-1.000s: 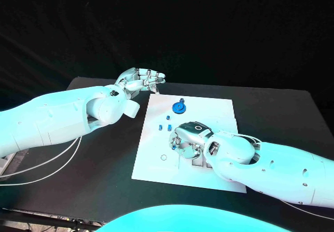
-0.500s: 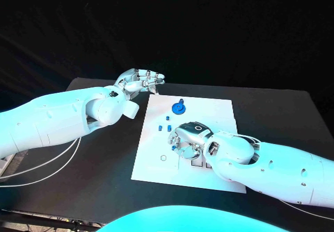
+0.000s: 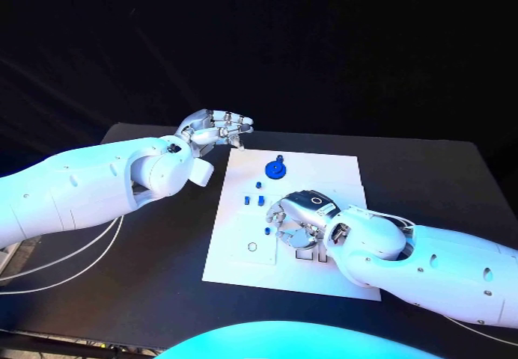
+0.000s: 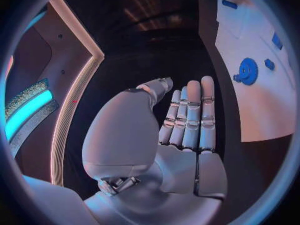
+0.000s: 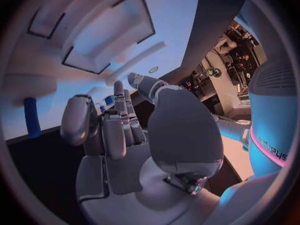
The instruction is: Assemble the parts on the task board
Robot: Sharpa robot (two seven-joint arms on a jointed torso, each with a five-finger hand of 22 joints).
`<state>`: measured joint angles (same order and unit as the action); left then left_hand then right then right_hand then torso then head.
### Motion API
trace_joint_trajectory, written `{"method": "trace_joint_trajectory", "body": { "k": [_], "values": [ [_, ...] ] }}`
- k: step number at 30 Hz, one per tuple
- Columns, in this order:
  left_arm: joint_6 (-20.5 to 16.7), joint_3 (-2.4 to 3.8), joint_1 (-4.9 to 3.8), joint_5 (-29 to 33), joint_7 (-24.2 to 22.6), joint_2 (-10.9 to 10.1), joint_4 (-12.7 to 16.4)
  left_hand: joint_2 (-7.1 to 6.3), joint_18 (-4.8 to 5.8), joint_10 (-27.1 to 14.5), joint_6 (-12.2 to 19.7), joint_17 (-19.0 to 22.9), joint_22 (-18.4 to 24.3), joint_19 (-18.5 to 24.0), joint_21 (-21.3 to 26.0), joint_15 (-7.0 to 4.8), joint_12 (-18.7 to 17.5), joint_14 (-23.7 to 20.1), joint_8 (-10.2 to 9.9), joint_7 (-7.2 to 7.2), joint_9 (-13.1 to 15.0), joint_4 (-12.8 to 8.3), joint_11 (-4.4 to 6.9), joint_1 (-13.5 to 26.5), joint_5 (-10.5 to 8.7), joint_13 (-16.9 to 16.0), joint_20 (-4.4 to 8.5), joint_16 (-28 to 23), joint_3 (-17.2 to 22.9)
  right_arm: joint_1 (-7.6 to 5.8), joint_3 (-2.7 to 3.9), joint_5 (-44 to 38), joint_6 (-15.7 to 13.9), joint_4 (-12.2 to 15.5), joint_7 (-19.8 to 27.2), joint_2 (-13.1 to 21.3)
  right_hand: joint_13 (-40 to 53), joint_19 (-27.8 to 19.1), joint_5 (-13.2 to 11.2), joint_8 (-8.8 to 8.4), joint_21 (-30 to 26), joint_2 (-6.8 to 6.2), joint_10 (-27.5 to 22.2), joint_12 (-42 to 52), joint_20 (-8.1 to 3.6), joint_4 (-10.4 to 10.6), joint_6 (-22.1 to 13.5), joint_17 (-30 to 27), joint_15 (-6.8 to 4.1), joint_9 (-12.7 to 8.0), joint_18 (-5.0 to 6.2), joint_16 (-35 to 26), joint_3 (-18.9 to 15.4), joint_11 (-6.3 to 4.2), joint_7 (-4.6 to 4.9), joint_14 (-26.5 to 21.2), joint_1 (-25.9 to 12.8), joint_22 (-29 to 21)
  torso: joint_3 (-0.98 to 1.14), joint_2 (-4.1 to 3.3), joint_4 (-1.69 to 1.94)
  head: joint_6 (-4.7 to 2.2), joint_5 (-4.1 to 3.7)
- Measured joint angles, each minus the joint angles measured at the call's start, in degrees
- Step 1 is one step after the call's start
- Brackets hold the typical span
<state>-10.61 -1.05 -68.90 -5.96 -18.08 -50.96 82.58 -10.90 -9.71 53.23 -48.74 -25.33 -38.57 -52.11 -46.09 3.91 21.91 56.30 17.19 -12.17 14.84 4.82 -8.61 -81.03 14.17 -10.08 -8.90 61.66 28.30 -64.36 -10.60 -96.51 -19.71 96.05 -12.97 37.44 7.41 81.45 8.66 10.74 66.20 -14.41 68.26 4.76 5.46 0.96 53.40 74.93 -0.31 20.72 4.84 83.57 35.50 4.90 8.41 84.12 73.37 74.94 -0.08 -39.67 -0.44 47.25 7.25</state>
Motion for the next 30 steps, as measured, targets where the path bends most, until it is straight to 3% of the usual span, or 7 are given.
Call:
{"method": "trace_joint_trajectory", "body": {
  "k": [9,14,16,18,21,26,30],
  "values": [
    [0.13,-0.01,0.0,0.0,0.08,-0.14,0.0,0.0,0.0,0.0,0.0,0.06,0.05,0.0,0.0,0.0,0.0,0.0,0.0,0.0,0.0,0.0,0.0,0.0,0.0,0.0,0.0,0.0,0.0,-2.68,1.1,0.0,-1.34,4.15,-1.12,6.82,0.1,0.0,-0.05,0.0,-0.31,-0.45,-0.2,0.22,0.0,0.6,0.0,-0.01,0.0,0.0,0.0,0.0,-0.69,-0.2,0.0,0.0,-0.45,-0.01,-0.02,0.08,-0.16,-0.84,-1.24],
    [0.23,-0.01,-0.01,0.0,0.09,-0.14,0.04,0.0,0.0,0.0,0.0,0.06,0.05,0.0,0.0,0.0,0.0,0.0,0.0,0.0,0.0,0.0,0.0,0.0,0.0,0.0,0.0,0.0,0.0,-4.91,1.7,0.31,-1.93,5.34,-1.66,10.54,0.1,-0.28,-1.72,-0.13,-1.34,-1.38,-1.54,0.22,0.27,1.03,0.17,-0.01,0.14,0.0,0.0,0.0,-2.51,-0.2,-0.17,-0.14,-0.88,-0.01,-0.02,0.12,-0.17,-1.17,-2.01],
    [0.25,-0.01,-0.01,0.0,0.09,-0.14,0.04,0.0,0.0,0.0,0.0,0.05,0.05,0.0,0.0,0.0,0.0,0.0,0.0,0.0,0.0,0.0,0.0,0.0,0.0,0.0,0.0,0.0,0.0,-5.59,1.83,0.48,-1.98,5.33,-1.82,11.63,0.09,-0.54,-1.43,-0.58,-2.6,-1.46,-3.04,0.52,0.53,1.32,0.16,-0.01,0.2,0.0,0.0,0.0,-4.9,-0.03,-0.19,-0.2,-0.8,-0.01,-0.02,0.13,-0.18,-1.3,-2.31],
    [0.28,-0.01,-0.01,0.0,0.09,-0.14,0.05,0.0,0.0,0.0,0.0,0.05,0.05,0.0,0.0,0.0,0.0,0.0,0.0,0.0,0.0,0.0,0.0,0.0,0.0,0.0,0.0,0.0,0.0,-6.09,1.89,0.68,-1.97,4.96,-1.93,12.49,0.01,-2.17,-0.78,-1.36,-7.15,-0.24,-6.65,1.44,1.15,2.59,-0.29,-0.63,0.97,-0.27,0.0,-1.03,-12.42,0.52,-0.61,-0.09,1.36,-0.02,-0.02,0.13,-0.19,-1.38,-2.5],
    [0.29,-0.01,-0.01,0.0,0.09,-0.14,0.05,0.0,0.0,0.0,0.0,0.05,0.05,0.0,0.0,0.0,0.0,0.0,0.0,0.0,0.0,0.0,0.0,0.0,0.0,0.0,0.0,0.0,0.0,-6.39,1.9,0.92,-1.8,4.21,-2.01,13.01,-0.22,-2.68,-0.77,-2.45,-10.02,1.55,-9.68,3.41,1.42,5.51,-0.98,-1.75,1.13,-0.71,0.41,-1.56,-21.32,0.95,-1.28,-0.1,5.37,-0.02,-0.02,0.12,-0.19,-1.49,-2.65],
    [0.31,-0.01,0.0,0.0,0.1,-0.05,0.01,0.0,0.0,0.0,0.21,0.05,0.12,0.0,0.23,0.2,0.0,-0.2,0.0,-0.2,0.0,0.17,0.0,0.0,0.0,-0.01,0.0,0.0,-0.17,-6.59,1.9,1.33,-0.87,2.32,-2.04,13.14,-0.37,-2.68,-0.78,-3.12,-10.5,2.27,-11.4,5.48,1.42,9.32,-1.17,-1.92,1.14,-0.99,0.89,-1.56,-26.55,1.24,-1.47,-0.1,9.01,-0.02,-0.01,0.09,-0.19,-1.54,-2.86],
    [0.34,-0.02,0.0,0.0,0.12,0.03,0.0,0.0,0.0,0.0,0.21,0.05,0.11,0.0,0.23,0.2,0.0,-0.2,0.0,-0.21,0.0,0.17,0.0,0.0,0.0,-0.01,0.0,0.0,-0.17,-6.6,1.83,1.56,0.27,0.99,-2.18,12.69,-0.57,-2.89,-0.77,-3.28,-11.39,2.34,-12.41,6.34,1.63,11.33,-1.18,-2.23,1.54,-1.04,0.89,-1.56,-28.52,1.32,-1.48,-0.1,10.49,-0.02,0.0,0.07,-0.16,-1.51,-2.87]
  ]
}}
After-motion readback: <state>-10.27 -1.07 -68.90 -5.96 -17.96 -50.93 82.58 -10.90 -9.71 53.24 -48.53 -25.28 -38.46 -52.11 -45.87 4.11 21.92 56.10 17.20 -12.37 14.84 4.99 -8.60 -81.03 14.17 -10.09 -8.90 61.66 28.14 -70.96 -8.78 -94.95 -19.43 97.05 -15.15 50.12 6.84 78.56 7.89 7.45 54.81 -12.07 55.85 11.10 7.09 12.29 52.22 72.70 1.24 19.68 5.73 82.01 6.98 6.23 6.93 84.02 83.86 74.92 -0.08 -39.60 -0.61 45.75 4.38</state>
